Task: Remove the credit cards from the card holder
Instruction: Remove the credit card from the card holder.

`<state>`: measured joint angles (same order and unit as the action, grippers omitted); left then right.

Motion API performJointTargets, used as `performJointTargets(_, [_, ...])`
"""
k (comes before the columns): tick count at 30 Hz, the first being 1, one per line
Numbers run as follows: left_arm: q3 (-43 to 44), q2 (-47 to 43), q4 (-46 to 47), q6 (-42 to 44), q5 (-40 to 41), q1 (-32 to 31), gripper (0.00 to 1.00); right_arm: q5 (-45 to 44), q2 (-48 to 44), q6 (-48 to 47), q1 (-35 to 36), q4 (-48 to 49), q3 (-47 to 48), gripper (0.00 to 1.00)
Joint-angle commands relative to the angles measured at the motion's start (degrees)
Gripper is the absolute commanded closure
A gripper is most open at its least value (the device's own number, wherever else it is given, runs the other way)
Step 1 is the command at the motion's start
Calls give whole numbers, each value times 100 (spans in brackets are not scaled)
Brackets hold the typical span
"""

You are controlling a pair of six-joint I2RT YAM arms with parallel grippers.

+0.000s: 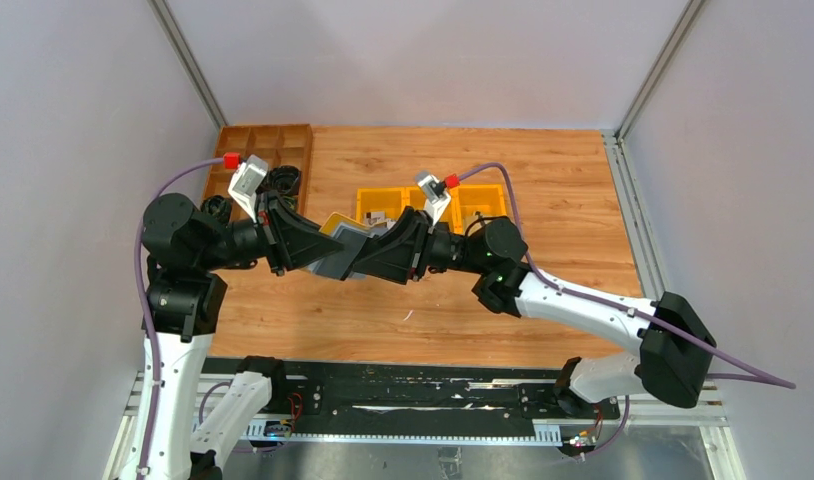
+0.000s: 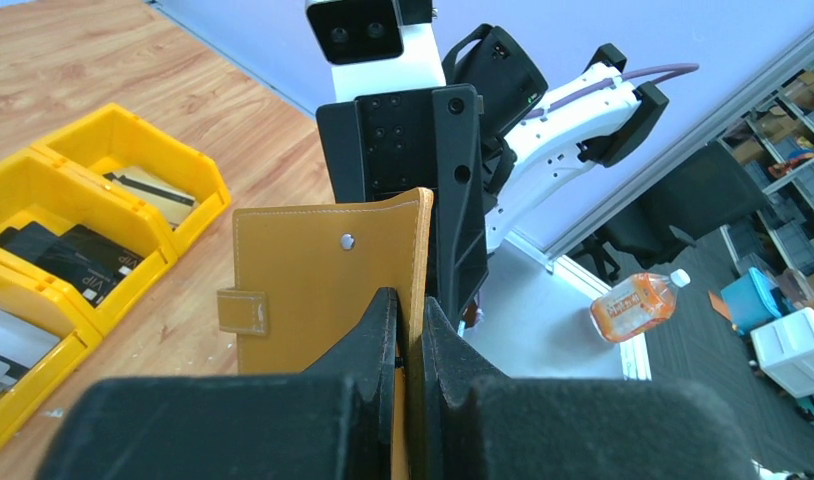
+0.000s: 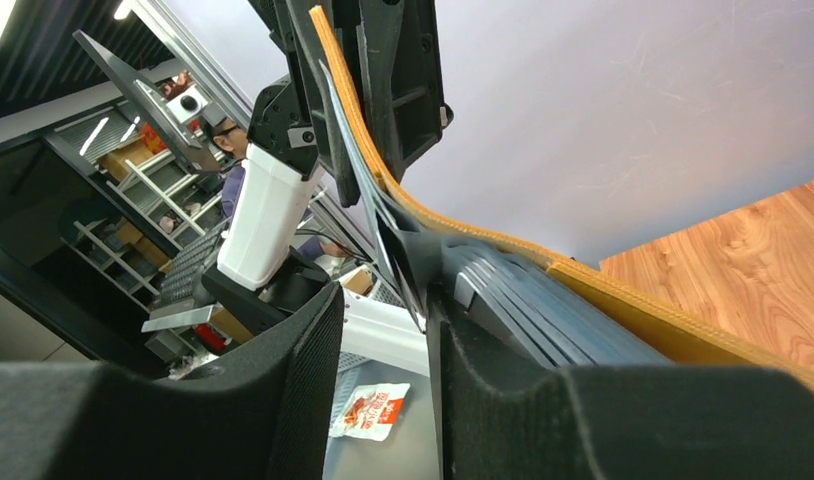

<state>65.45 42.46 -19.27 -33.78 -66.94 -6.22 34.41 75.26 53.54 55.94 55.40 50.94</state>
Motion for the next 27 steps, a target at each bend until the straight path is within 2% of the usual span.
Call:
performJointTargets(1, [30,-139,243,-243,-286,-42,100,-152,191,118,31,287,324,64])
performJointTargets(6, [53,-113,262,-234,-308,-46,100,3,216,276,18,524,403,88])
performJointTargets(9, [92,-101,252,-214,-322,-44,100,78,70,282,-3,603,196,99])
performJointTargets(19, [244,-11,145,-126,-268,-37,100,546,-246,566,-93,1199,-458,100])
performJointTargets(27, [348,2,63,4,-163,-38,100,578,-698,524,-433,729,-813,100])
